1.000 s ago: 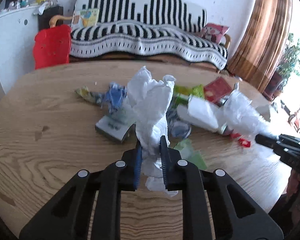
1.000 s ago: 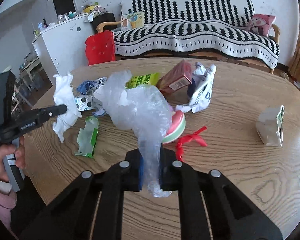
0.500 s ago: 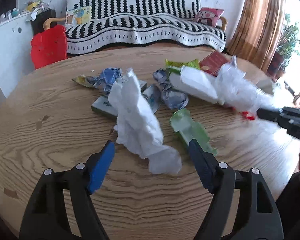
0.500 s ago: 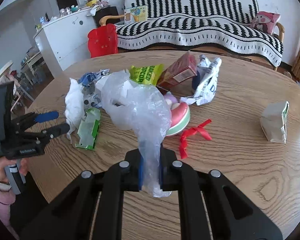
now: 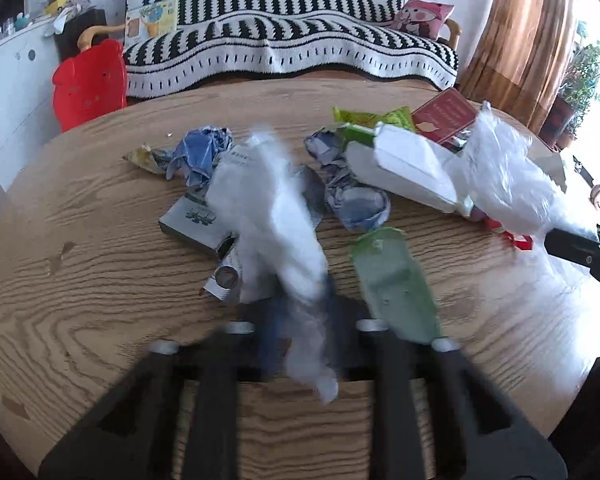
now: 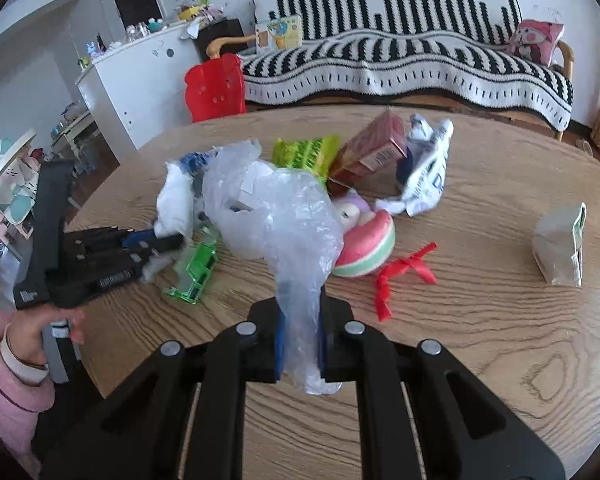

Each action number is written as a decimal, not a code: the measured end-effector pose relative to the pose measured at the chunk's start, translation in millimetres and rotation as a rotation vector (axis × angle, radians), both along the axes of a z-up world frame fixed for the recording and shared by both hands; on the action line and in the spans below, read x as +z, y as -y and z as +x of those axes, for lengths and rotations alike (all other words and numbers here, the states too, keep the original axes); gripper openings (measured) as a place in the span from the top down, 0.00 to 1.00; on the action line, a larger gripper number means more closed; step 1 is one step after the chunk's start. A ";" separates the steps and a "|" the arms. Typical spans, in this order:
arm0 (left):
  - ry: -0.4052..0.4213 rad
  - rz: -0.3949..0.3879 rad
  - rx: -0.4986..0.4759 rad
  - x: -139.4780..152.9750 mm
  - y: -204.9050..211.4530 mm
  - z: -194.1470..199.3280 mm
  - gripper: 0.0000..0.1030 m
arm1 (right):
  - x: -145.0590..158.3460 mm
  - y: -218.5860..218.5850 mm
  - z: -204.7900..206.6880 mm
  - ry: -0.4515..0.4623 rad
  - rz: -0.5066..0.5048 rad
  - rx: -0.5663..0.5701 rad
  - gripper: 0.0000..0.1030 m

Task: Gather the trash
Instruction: 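Carry both items to the black bin and open both tools to drop them, then return both tools to the table over the remaining trash, then grasp the white-green snack bag with the right tool while the left tool grasps the silver foil wrapper, then carry both wrappers to the black bin and open both tools to drop them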

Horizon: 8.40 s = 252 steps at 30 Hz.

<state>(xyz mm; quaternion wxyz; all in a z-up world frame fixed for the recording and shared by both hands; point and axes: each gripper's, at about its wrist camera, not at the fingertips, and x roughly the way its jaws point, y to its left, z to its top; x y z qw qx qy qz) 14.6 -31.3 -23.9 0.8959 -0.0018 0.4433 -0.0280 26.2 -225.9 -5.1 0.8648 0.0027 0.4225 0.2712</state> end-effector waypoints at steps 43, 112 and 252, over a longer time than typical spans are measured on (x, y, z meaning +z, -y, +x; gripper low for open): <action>-0.552 -0.154 -0.898 -86.0 477.7 -167.2 0.90 | -123.4 404.9 -296.7 -0.293 0.172 -0.829 0.92; -0.002 0.008 0.044 22.8 -54.0 24.9 0.06 | 12.7 128.8 65.3 0.199 -0.242 -0.547 0.07; -0.468 -0.031 -0.940 -79.3 479.1 -162.8 0.76 | -130.8 425.8 -312.0 -0.274 0.464 -0.927 0.84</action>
